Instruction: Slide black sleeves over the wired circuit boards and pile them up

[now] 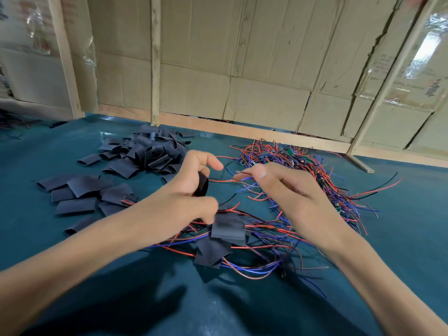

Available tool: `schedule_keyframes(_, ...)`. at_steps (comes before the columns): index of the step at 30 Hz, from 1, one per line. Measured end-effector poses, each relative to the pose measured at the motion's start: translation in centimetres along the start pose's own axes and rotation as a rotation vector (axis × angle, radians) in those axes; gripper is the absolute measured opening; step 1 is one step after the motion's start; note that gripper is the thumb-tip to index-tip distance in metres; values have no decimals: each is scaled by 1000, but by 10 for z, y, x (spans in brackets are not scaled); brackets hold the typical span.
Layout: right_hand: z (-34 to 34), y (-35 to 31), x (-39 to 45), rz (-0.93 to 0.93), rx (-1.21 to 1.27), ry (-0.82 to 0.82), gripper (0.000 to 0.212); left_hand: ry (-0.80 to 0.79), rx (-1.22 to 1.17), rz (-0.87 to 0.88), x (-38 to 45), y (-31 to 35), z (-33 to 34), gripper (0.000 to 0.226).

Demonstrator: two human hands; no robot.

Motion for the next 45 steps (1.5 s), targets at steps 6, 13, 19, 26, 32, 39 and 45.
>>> schedule_keyframes(6, 9, 0, -1, -49, -67, 72, 31, -108, -5, -39, -2, -5, -4, 33)
schedule_keyframes(13, 17, -3, -4, -103, -33, 116, 26, 46, 454, 238, -15, 12, 5, 23)
schedule_keyframes(19, 19, -6, -6, -116, 0, 132, 26, 38, 485, 173, -26, 17, 3, 17)
schedule_keyframes(26, 17, -10, -7, -140, 58, 218, 28, 97, 625, 310, -16, 7, 0, 26)
schedule_keyframes(32, 19, -5, -9, -168, 39, 155, 19, 184, 732, 346, -16, 3, -5, 43)
schedule_keyframes(39, 17, -1, -6, -127, 128, 277, 11, 233, 662, 414, -19, 7, -4, 37)
schedule_keyframes(45, 23, -2, -8, -121, 162, 220, 2, 212, 685, 414, -19, 7, -3, 35)
Point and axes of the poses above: each hand's wrist, its own x-axis towards the middle knuckle, its own z-axis out of the palm, y = z × x, the point moved 2 cm from there along x, towards the middle knuckle, and after that the axes turned 13 degrees about -z, right-handed, at the moved point
